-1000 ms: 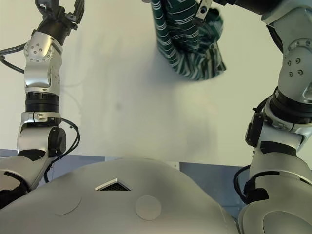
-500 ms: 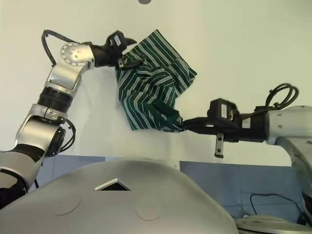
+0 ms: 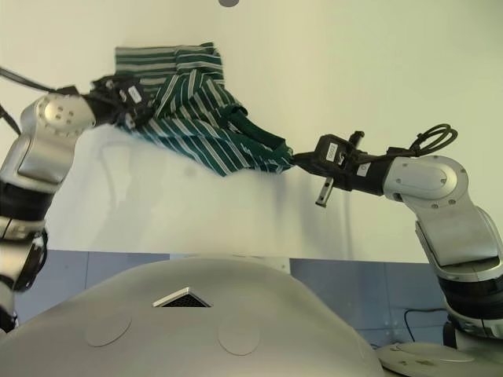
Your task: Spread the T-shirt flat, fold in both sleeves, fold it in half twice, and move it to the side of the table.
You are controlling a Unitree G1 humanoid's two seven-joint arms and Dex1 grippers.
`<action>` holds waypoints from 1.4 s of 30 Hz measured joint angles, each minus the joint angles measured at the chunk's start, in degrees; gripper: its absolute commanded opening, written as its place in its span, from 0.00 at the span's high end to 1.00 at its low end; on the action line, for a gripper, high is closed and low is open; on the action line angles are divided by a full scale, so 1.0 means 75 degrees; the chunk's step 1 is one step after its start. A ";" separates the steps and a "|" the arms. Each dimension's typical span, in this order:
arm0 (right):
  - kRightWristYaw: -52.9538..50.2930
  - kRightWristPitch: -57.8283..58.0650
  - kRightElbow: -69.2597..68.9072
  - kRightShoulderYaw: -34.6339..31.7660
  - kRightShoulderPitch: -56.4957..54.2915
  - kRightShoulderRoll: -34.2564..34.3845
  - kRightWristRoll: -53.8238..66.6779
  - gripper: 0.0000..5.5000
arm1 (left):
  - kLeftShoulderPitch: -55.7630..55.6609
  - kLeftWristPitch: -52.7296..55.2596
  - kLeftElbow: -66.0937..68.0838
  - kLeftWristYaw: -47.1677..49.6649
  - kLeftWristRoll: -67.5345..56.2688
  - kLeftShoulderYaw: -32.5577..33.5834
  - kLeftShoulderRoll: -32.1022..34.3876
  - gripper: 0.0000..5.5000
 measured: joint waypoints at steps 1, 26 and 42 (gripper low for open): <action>-0.0022 -0.0115 0.0148 0.0012 -0.0035 -0.0042 -0.0245 1.00 | 0.0504 0.0496 -0.0905 -0.0402 -0.0118 0.0102 0.0392 0.38; 0.0091 -0.0911 0.1802 0.0883 -0.1436 0.0099 -0.1389 1.00 | -0.2572 -0.1720 0.5467 -0.2711 -0.2903 0.0399 -0.1911 0.99; -0.0005 -0.0501 0.1300 -0.1594 -0.2780 0.0851 0.1323 1.00 | -0.2682 0.0063 0.3169 -0.3147 -0.6706 0.3438 -0.1778 1.00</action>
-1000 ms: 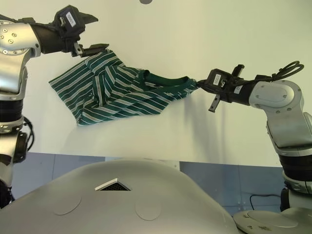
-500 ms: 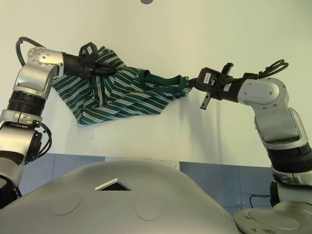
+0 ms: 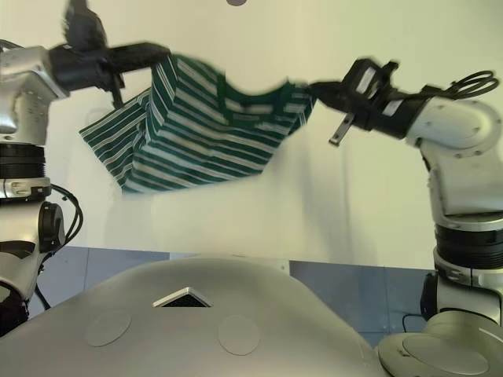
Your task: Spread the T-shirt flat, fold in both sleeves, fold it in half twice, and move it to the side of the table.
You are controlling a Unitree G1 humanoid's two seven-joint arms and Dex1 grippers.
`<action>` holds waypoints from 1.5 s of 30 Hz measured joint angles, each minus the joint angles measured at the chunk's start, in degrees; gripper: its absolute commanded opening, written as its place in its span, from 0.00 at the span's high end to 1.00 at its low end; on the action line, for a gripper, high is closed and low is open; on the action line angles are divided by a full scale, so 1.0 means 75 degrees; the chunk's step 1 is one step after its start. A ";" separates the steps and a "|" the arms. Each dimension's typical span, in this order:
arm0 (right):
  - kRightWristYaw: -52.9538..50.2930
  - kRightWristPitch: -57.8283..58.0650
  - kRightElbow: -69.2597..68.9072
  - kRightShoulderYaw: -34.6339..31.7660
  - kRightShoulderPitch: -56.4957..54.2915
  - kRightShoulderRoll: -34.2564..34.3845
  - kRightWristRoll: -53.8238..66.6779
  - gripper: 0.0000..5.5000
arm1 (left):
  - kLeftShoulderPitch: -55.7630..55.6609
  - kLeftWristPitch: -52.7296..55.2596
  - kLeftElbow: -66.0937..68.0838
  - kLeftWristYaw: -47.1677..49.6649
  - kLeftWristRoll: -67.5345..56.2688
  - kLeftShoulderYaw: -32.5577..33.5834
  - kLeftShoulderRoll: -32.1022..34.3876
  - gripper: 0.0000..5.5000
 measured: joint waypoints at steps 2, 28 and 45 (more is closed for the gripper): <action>-0.0002 0.0398 -0.0235 -0.0766 -0.0483 -0.0014 0.1127 1.00 | 0.0099 0.0562 -0.0734 0.0310 -0.0782 0.0570 0.0083 1.00; 0.0232 0.0835 0.1716 0.0515 -0.2214 -0.0947 0.2311 1.00 | -0.0142 -0.0323 -0.1119 0.3938 -0.1594 0.0859 0.0577 1.00; -0.3022 -0.7012 1.2759 0.4480 -0.7006 0.2794 -0.4487 0.73 | -0.3162 -0.5489 0.7797 0.5080 0.4035 -0.1831 -0.0504 0.70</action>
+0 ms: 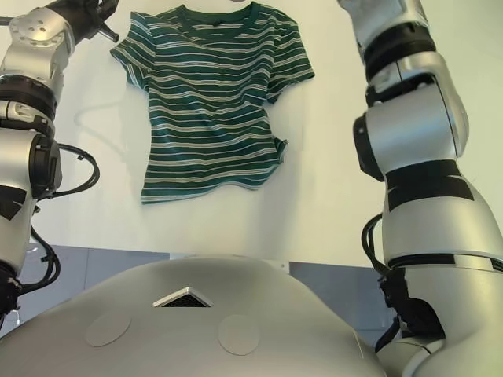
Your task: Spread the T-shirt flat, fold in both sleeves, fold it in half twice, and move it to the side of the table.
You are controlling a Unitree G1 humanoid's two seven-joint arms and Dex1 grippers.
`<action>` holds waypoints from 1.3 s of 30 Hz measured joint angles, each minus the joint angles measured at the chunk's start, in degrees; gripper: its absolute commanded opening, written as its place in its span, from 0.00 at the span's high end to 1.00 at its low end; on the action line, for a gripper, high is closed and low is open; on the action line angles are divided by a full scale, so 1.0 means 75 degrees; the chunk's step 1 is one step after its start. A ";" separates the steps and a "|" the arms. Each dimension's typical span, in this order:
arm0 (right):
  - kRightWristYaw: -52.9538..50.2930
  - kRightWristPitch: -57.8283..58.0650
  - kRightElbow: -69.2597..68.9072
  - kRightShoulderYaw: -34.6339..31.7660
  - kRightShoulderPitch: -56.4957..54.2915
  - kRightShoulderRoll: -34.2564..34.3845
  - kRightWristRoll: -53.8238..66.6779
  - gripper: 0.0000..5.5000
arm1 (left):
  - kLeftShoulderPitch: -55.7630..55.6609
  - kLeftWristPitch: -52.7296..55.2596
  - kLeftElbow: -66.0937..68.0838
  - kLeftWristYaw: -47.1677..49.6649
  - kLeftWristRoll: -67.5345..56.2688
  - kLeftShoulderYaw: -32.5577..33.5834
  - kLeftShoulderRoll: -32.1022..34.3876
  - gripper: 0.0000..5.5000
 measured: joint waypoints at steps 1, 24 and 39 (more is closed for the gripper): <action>0.0755 -0.0021 -0.0391 -0.0235 0.0499 -0.0205 0.0484 0.73 | 0.0377 -0.0009 -0.0655 -0.0586 -0.0287 0.0047 0.0057 0.70; 0.3850 0.5136 -0.9907 -0.0610 0.7221 -0.2787 0.1983 0.73 | 0.6271 0.2638 -0.9735 -0.4311 -0.0047 -0.1382 0.2584 0.70; 0.6301 0.6499 -1.3439 -0.3588 0.8974 -0.6245 0.4238 0.73 | 0.7919 0.3213 -1.1889 -0.4485 -0.0079 -0.1150 0.3674 0.70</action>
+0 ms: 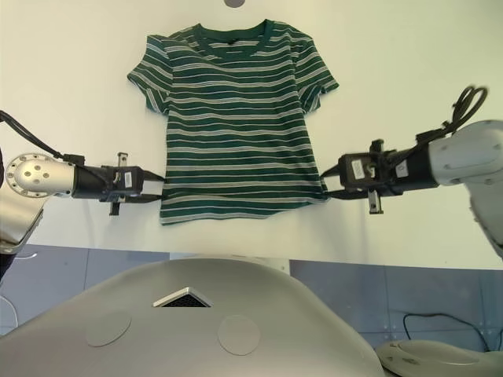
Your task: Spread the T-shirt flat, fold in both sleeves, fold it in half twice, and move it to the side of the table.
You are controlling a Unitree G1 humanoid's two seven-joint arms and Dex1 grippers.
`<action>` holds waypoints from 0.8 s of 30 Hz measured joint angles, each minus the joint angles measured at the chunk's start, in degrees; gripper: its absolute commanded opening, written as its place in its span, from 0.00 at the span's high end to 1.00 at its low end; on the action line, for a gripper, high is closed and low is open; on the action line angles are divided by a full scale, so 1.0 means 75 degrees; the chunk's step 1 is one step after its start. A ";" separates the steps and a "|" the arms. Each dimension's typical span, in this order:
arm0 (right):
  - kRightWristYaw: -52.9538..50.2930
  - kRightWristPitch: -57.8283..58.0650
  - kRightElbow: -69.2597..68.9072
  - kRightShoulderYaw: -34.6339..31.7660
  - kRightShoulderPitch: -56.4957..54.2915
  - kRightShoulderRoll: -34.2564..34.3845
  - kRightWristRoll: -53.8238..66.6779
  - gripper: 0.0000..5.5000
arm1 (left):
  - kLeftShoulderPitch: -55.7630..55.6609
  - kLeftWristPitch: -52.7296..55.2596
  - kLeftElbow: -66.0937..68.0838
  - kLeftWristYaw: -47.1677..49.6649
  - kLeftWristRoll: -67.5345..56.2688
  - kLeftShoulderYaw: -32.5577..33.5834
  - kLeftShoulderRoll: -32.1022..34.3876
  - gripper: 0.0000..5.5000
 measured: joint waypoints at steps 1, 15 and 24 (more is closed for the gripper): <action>-0.0021 0.0094 0.0103 -0.0224 -0.0014 -0.0002 0.0018 0.73 | 0.0002 0.0035 -0.0065 -0.0002 0.0024 -0.0013 0.0027 0.70; -0.2137 -0.1256 0.2964 0.2396 -0.1039 0.3097 -0.2356 0.73 | -0.0904 -0.0930 0.0304 0.0555 0.1003 -0.1555 -0.0824 0.70; -0.2950 -0.0866 0.4380 0.1030 -0.2802 0.3695 -0.1470 0.73 | -0.0315 -0.0473 -0.0711 -0.0085 0.0059 -0.0951 0.0490 0.70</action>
